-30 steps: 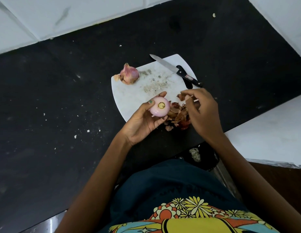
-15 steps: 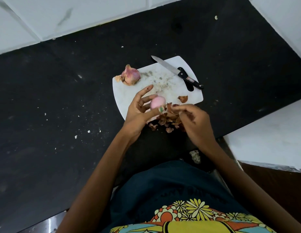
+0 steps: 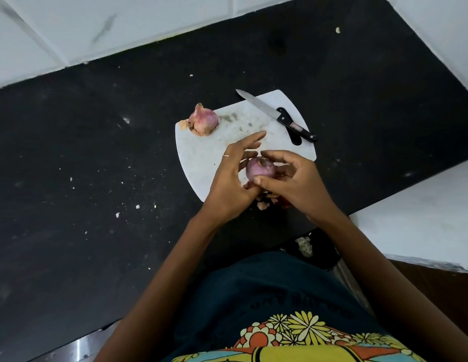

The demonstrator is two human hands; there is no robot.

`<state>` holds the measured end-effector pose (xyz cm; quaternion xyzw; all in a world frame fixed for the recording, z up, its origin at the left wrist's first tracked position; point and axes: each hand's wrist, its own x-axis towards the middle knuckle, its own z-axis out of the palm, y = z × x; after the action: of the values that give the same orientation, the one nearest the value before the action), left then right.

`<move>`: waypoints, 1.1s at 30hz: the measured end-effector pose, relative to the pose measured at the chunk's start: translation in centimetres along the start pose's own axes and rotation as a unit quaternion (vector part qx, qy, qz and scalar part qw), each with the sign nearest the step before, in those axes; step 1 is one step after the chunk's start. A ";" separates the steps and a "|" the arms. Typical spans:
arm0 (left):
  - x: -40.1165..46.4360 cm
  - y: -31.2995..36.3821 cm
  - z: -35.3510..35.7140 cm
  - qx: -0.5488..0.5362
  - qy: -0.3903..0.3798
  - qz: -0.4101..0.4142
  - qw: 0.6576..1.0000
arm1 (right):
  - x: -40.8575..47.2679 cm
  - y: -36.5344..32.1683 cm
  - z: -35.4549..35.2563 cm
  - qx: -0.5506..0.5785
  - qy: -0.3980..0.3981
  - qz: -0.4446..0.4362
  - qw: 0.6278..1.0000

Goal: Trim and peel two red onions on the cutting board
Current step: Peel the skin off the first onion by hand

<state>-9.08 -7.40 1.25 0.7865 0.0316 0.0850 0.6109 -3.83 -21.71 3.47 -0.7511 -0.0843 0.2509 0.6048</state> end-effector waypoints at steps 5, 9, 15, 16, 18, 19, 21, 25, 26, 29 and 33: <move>0.0 -1.0 -0.2 0.034 0.001 -0.033 0.999 | 0.0 0.0 0.2 -0.002 0.026 -0.032 0.999; -0.2 -1.7 -0.4 0.052 0.025 -0.046 0.997 | 0.4 0.1 0.1 -0.013 0.023 -0.049 0.998; -0.5 -2.2 -0.8 0.065 0.060 -0.062 0.994 | 1.4 0.8 0.7 -0.041 0.009 -0.066 0.997; -0.6 -2.3 -0.9 0.067 0.068 -0.065 0.993 | 1.6 0.9 0.8 -0.047 0.006 -0.072 0.996; -0.7 -2.7 -1.1 0.076 0.083 -0.072 0.991 | 2.1 0.9 1.3 -0.060 -0.003 -0.081 0.995; -0.8 -3.0 -1.2 0.084 0.092 -0.076 0.989 | 2.5 1.0 1.5 -0.068 -0.009 -0.084 0.994; -1.0 -3.7 -1.7 0.102 0.109 -0.084 0.985 | 3.4 1.1 2.2 -0.087 -0.021 -0.090 0.992; -1.0 -4.7 -2.7 0.131 0.133 -0.095 0.978 | 5.2 1.5 3.6 -0.122 -0.051 -0.097 0.986; -1.0 -5.0 -3.0 0.137 0.137 -0.102 0.976 | 5.6 1.6 3.9 -0.130 -0.057 -0.099 0.985; -0.8 -6.0 -3.8 0.139 0.148 -0.120 0.972 | 6.8 2.0 4.7 -0.162 -0.071 -0.106 0.979; -0.5 -6.3 -4.3 0.134 0.159 -0.122 0.971 | 7.8 2.1 5.8 -0.200 -0.072 -0.123 0.969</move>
<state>-10.00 -1.83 -3.85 0.8281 0.2348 0.1286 0.4925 -0.28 -13.92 -1.47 -0.8207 -0.2676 0.2058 0.4609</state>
